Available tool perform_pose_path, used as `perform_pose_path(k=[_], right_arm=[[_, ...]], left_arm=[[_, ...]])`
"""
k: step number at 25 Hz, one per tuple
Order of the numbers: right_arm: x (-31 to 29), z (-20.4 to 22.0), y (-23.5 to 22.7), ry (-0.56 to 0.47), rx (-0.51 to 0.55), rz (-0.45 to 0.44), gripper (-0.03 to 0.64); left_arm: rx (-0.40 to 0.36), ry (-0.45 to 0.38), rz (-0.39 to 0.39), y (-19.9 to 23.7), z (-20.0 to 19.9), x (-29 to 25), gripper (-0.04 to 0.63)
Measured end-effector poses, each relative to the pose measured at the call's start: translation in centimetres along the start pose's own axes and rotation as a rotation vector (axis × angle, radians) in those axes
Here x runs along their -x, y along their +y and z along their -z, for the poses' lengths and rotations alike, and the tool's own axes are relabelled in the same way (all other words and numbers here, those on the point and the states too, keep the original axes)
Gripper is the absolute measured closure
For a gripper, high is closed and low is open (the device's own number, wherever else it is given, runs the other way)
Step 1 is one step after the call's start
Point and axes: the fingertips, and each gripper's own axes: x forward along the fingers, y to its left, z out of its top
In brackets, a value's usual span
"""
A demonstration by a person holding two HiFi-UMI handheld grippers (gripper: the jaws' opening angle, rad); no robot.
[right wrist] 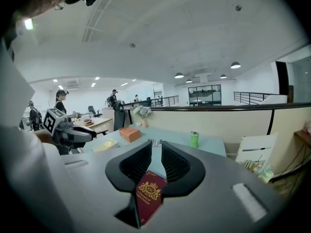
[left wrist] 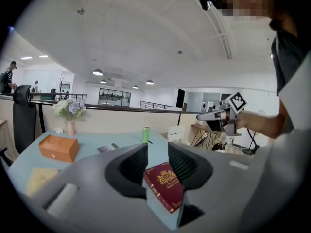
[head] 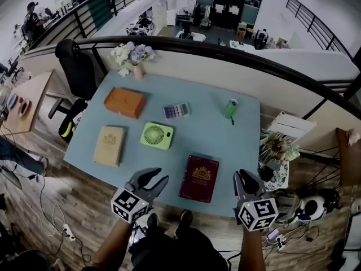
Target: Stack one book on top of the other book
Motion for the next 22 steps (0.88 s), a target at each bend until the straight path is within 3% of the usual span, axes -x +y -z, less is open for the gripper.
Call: perform_pose_path(k=[22], right_arm=[[-7.9, 15.5, -1.8, 0.299, -0.176, -0.02, 0.489]], left_arm=[[0.192, 0.18, 0.069, 0.7, 11.8, -8.3, 0.413]])
